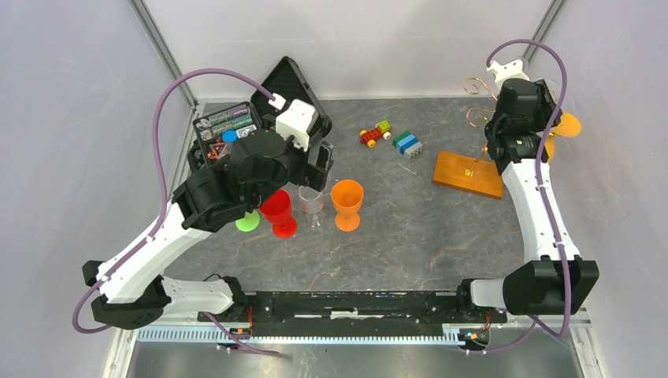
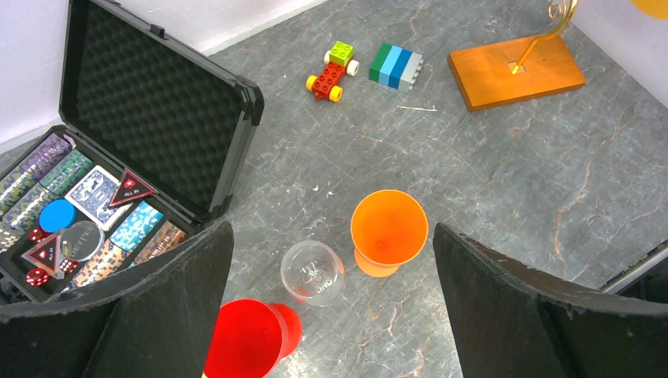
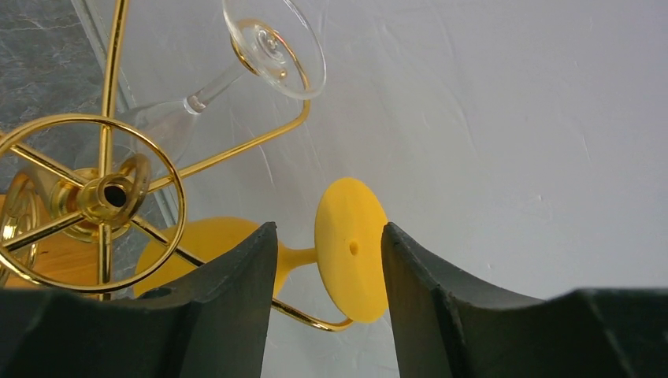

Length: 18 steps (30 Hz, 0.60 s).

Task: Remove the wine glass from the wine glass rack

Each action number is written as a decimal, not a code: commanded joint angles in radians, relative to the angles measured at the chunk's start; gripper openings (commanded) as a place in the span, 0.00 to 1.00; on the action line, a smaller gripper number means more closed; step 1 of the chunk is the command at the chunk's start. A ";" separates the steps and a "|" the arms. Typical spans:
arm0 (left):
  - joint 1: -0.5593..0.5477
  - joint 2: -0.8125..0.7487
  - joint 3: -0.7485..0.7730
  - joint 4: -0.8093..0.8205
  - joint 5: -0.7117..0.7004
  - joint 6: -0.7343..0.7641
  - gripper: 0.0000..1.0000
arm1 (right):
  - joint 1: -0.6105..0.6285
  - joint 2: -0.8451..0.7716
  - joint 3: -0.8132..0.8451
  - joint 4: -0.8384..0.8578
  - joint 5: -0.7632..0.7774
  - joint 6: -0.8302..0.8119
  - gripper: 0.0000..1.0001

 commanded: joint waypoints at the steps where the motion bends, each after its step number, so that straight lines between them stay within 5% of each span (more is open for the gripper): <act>1: 0.003 -0.001 0.044 0.019 -0.025 -0.006 1.00 | -0.011 0.016 0.012 -0.065 0.078 0.037 0.55; 18: 0.003 -0.003 0.034 0.019 -0.034 0.009 1.00 | -0.042 0.012 0.018 -0.051 0.113 0.032 0.24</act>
